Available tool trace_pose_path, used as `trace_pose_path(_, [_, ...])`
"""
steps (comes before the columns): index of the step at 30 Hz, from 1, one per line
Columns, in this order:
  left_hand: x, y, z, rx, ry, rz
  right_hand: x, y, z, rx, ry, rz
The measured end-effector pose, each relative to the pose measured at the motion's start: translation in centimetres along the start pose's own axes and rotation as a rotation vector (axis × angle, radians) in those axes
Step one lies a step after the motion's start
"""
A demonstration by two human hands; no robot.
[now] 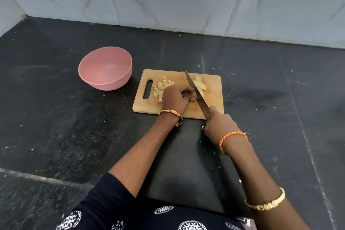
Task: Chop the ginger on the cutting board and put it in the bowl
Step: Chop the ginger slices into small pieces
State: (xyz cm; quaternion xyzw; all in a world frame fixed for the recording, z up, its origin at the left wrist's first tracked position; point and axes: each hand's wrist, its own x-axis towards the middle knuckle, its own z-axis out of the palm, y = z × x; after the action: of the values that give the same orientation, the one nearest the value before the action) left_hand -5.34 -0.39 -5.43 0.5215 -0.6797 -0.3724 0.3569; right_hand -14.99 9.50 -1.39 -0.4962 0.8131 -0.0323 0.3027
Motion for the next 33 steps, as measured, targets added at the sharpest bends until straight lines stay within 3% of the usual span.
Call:
trace_pose_path(7, [-0.2, 0.2, 0.0, 0.013, 0.003, 0.029, -4.6, 4.1, 2.5, 0.132, 0.076, -0.009])
trace_pose_path(14, [0.0, 0.0, 0.0, 0.054, 0.001, 0.032, -4.4, 4.7, 2.8, 0.265, 0.367, -0.095])
trace_pose_path(33, [0.3, -0.2, -0.1, -0.014, -0.007, 0.009, -0.4, 3.0, 2.7, 0.202, 0.327, -0.162])
